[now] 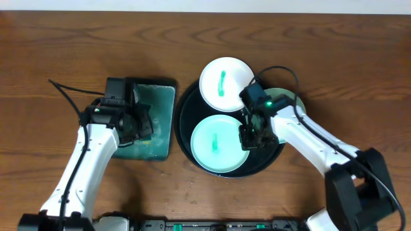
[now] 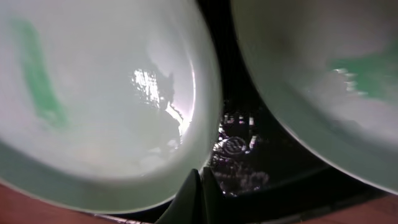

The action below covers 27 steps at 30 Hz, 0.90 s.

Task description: Clean dirty plates on tray and stack at the side

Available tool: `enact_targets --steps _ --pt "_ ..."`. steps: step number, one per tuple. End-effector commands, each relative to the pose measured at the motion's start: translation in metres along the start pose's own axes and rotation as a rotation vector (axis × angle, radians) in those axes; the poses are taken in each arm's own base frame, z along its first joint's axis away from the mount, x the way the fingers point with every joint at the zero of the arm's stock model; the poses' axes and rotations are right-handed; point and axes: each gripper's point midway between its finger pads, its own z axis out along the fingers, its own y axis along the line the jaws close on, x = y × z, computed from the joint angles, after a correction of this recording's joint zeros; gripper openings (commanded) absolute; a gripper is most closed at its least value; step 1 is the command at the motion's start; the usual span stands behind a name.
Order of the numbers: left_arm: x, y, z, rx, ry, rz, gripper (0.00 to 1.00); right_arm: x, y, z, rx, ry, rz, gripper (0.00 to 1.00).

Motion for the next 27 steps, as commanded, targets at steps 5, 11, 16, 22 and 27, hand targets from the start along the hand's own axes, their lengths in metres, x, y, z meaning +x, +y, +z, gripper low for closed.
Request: enact_targets --steps 5,11,16,22,27 --pt "0.008 0.008 0.038 -0.046 0.114 0.012 0.07 0.001 0.001 0.028 0.064 0.046 -0.016 0.14" --pt "0.015 0.014 0.072 -0.078 0.201 0.003 0.07 -0.005 -0.001 0.034 0.068 0.039 -0.017 0.12" --pt "0.021 0.018 0.091 -0.096 0.247 -0.001 0.08 -0.008 0.002 0.014 0.046 -0.014 -0.076 0.14" --pt "0.023 0.020 0.100 -0.101 0.265 -0.004 0.07 -0.009 0.008 -0.025 0.005 -0.119 -0.091 0.24" --pt "0.016 0.015 0.082 -0.096 0.249 -0.002 0.07 -0.002 -0.005 -0.021 0.060 -0.098 -0.034 0.23"
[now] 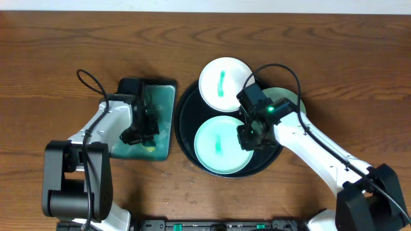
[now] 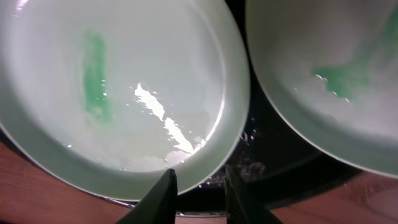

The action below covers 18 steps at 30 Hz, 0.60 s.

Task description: Clean dirty plates on tray and stack at the side

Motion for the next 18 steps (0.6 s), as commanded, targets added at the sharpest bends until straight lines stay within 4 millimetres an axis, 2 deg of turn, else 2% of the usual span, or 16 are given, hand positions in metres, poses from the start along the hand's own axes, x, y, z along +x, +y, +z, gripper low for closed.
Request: enact_targets --steps 1,4,7,10,13,17,18 --pt "-0.003 -0.001 -0.009 -0.006 0.000 0.008 0.07 0.004 -0.013 0.012 0.053 0.019 0.047 0.24" --pt "-0.006 -0.004 -0.032 0.007 -0.035 0.012 0.07 0.007 -0.016 0.027 0.057 0.026 0.061 0.24" --pt "-0.008 -0.007 -0.054 0.026 -0.091 0.031 0.07 0.007 -0.017 0.040 0.058 0.027 0.067 0.36" --pt "-0.008 -0.008 -0.065 0.037 -0.128 0.052 0.07 0.006 -0.017 0.050 0.056 0.021 0.066 0.36" --pt "-0.009 -0.007 -0.062 0.030 -0.131 0.056 0.07 0.006 -0.018 0.059 0.054 0.015 0.070 0.36" --pt "-0.006 -0.004 -0.041 0.018 -0.092 0.054 0.07 0.005 -0.026 0.067 0.088 -0.003 0.117 0.36" --pt "-0.005 -0.003 -0.035 0.013 -0.078 0.052 0.07 0.003 -0.026 0.069 0.084 -0.010 0.118 0.33"
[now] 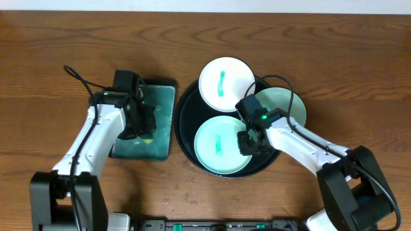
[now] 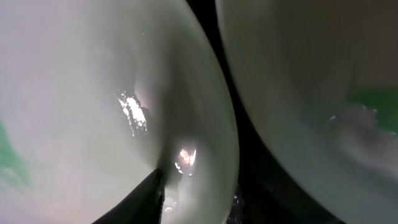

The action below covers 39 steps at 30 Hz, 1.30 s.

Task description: Clean dirty plates on tray and stack at the side

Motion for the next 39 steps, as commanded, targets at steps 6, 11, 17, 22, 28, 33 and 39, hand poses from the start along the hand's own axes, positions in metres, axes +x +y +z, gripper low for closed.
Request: enact_targets --steps 6,11,17,22,28,33,39 --pt "0.024 0.016 0.053 -0.062 0.149 0.001 0.07 -0.009 -0.015 0.009 0.033 -0.030 0.137 0.01" --pt "0.030 0.013 0.060 -0.047 0.197 -0.006 0.08 -0.011 -0.017 0.008 0.032 -0.035 0.147 0.01" --pt "0.009 -0.006 0.008 0.008 0.145 0.000 0.07 -0.014 -0.016 0.010 0.026 -0.049 0.159 0.01" --pt "0.005 -0.047 -0.039 0.165 0.051 0.063 0.07 -0.014 -0.016 0.010 0.024 -0.050 0.181 0.01" --pt "0.028 -0.097 -0.043 0.220 0.045 0.129 0.07 -0.013 -0.015 0.010 0.024 -0.050 0.179 0.01" --pt "0.056 -0.149 -0.006 0.273 0.076 0.134 0.07 -0.013 -0.016 0.010 0.024 -0.049 0.178 0.01" --pt "0.087 -0.196 0.036 0.303 0.130 0.179 0.07 -0.011 -0.016 0.010 0.028 -0.042 0.179 0.01"
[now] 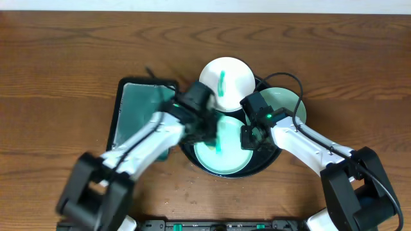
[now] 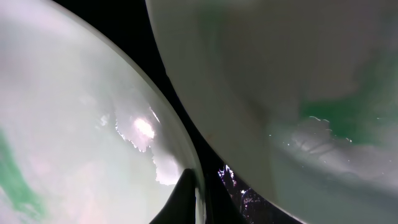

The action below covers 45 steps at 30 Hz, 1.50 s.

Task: Clean dirty plates on tray and stack at the side
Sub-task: 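Scrub the front mint plate with the sponge in the left gripper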

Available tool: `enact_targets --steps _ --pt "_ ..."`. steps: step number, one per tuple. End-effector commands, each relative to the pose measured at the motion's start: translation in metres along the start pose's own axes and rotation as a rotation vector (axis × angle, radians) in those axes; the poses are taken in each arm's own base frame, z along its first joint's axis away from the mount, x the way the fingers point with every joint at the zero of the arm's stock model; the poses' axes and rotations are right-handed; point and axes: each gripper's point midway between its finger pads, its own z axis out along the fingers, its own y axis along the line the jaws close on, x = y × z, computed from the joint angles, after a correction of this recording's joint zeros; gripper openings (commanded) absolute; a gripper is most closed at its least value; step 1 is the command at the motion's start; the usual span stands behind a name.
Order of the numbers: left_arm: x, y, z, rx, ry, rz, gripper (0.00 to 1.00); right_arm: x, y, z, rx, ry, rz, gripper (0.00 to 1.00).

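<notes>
A round black tray point(image 1: 260, 168) holds three plates. The front plate point(image 1: 225, 160) is pale with a green smear. Its right rim sits between the fingers of my right gripper point(image 1: 249, 138), which is shut on it. In the right wrist view the gripper point(image 2: 198, 202) has one finger on each side of that plate's point(image 2: 74, 124) edge. A second smeared plate point(image 2: 298, 93) lies close to the right. The white plate point(image 1: 226, 77) at the back has a green streak. A pale green plate point(image 1: 286, 102) is at the right. My left gripper point(image 1: 209, 131) hangs blurred over the front plate.
A dark green mat with a black rim point(image 1: 135, 109) lies left of the tray on the wooden table point(image 1: 64, 51). The right arm's cable point(image 1: 282, 77) loops over the back of the tray.
My left arm has left the green mat and now reaches over the tray above the front plate. My right gripper, then open at the plate's rim, is now shut on it.
My left gripper stayed on the green mat through the earlier moments. My right gripper was shut beside the front plate, then open at its rim, then low with the rim between its fingers. Now it grips the rim and the left gripper is over that plate.
</notes>
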Motion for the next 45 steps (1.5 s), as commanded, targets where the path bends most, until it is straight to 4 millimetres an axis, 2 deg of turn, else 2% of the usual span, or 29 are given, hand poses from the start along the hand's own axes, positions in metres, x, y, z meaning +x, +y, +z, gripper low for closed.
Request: enact_targets --steps 1,5,7,9,11,14,17,19,21,23,25,29,31,34,37,41,43,45 --pt "0.012 -0.009 0.028 0.003 0.048 -0.043 0.07 0.002 -0.011 0.012 0.046 0.007 0.032 0.01" --pt "0.023 -0.003 0.058 -0.031 0.102 -0.033 0.08 0.002 -0.011 0.012 0.046 0.007 0.032 0.01" --pt "0.026 0.007 0.063 -0.059 0.129 -0.056 0.07 0.002 -0.011 0.012 0.046 0.007 0.032 0.01" --pt "0.027 0.024 0.060 -0.112 0.143 -0.128 0.07 0.003 -0.011 0.012 0.048 0.009 0.032 0.01" --pt "0.025 0.050 0.050 -0.214 0.140 -0.206 0.07 0.003 -0.011 0.012 0.049 0.011 0.032 0.01" --pt "0.020 0.082 0.038 -0.326 0.127 -0.241 0.08 0.003 -0.011 0.012 0.049 0.011 0.032 0.01" --pt "0.020 0.092 0.034 -0.339 0.141 -0.231 0.07 0.003 -0.011 0.012 0.048 0.010 0.032 0.01" --pt "0.020 0.091 0.034 -0.333 0.144 -0.233 0.07 0.003 -0.011 0.012 0.049 0.010 0.032 0.01" --pt "0.023 0.081 0.038 -0.295 0.158 -0.223 0.07 0.004 -0.012 0.012 0.050 0.013 0.032 0.01" --pt "0.026 0.059 0.044 -0.208 0.177 -0.199 0.07 0.004 -0.012 0.012 0.050 0.013 0.032 0.01" --pt "0.029 0.026 0.053 -0.079 0.195 -0.141 0.07 0.004 -0.012 0.012 0.050 0.013 0.033 0.01" --pt "0.038 -0.026 0.065 0.086 0.204 -0.028 0.07 0.004 -0.012 0.012 0.051 0.014 0.032 0.01" --pt "0.045 -0.043 0.070 0.114 0.204 -0.002 0.07 0.005 -0.012 0.012 0.053 0.017 0.032 0.01" --pt "0.053 -0.055 0.073 0.125 0.208 -0.002 0.08 0.006 -0.013 0.012 0.057 0.023 0.033 0.01" --pt "0.058 -0.057 0.074 0.121 0.217 0.004 0.08 0.007 -0.014 0.012 0.059 0.027 0.032 0.01" --pt "0.061 -0.045 0.073 0.077 0.236 -0.025 0.07 0.008 -0.014 0.012 0.060 0.029 0.033 0.01" --pt "0.060 -0.021 0.072 -0.032 0.222 -0.087 0.07 0.008 -0.014 0.012 0.060 0.029 0.033 0.01" --pt "0.059 0.010 0.066 -0.194 0.191 -0.145 0.07 0.008 -0.014 0.012 0.060 0.029 0.033 0.01"
